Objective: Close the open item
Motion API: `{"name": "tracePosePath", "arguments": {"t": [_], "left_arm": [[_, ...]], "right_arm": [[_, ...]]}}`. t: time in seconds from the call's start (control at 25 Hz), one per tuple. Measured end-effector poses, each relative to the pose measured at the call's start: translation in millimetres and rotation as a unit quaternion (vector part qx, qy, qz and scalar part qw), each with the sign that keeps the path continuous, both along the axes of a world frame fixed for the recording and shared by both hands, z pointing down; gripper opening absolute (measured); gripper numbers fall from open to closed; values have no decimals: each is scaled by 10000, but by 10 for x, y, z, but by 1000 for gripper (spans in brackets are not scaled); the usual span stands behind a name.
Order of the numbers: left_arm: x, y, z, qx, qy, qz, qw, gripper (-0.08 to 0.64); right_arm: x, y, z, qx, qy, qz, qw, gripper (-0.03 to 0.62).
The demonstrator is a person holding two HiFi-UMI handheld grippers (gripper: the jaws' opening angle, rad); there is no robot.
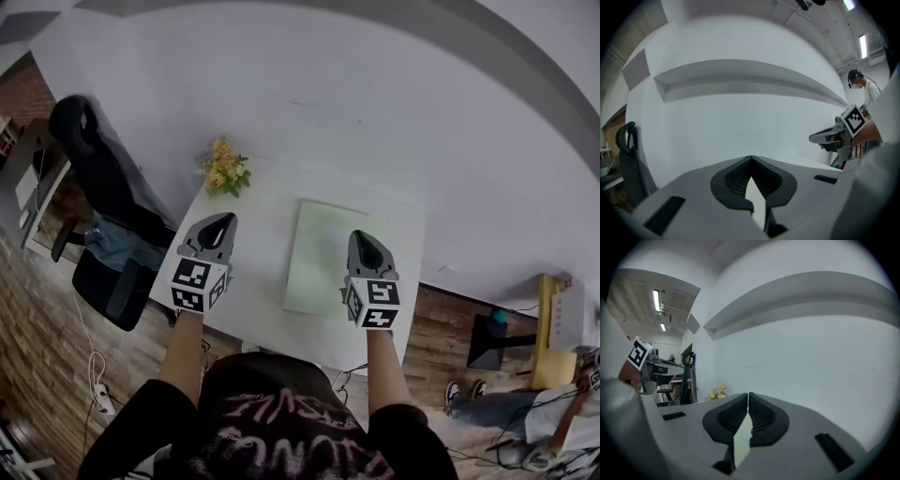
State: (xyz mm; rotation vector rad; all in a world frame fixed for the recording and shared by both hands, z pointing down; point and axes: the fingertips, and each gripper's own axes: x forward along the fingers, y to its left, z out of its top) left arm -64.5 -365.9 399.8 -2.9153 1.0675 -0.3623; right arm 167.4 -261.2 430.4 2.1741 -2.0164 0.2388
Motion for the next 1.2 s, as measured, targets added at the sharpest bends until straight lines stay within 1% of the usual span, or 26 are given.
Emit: {"name": "tracePosePath", "arguments": {"t": [0.12,0.2,0.36,0.52,0.68,1.2], "left_arm": [[-132,-11,-111,98,95,-149,9998,14],[-170,1,-160,139,132,-177,9997,14],[-173,-12,-263,172,283,-182,9993,14],[-166,-38,-317,155,315,-211,9992,14],[-148,-52,-346,105,424,-190,9989,14],[-90,-35,-398,181,365,-96,9991,14]], "right_arm": [[-61,-38,-98,73,70,-62,9999,25],[-80,-40,-165,140,105,-75,9998,25],[-51,-53,-263,219,157,-11,9996,23],[-28,-46,-310,244,183,16,9995,25],[-15,-39,-327,251,191,-2,9995,25],[40,-29,-387,277,250,0,9993,25]]}}
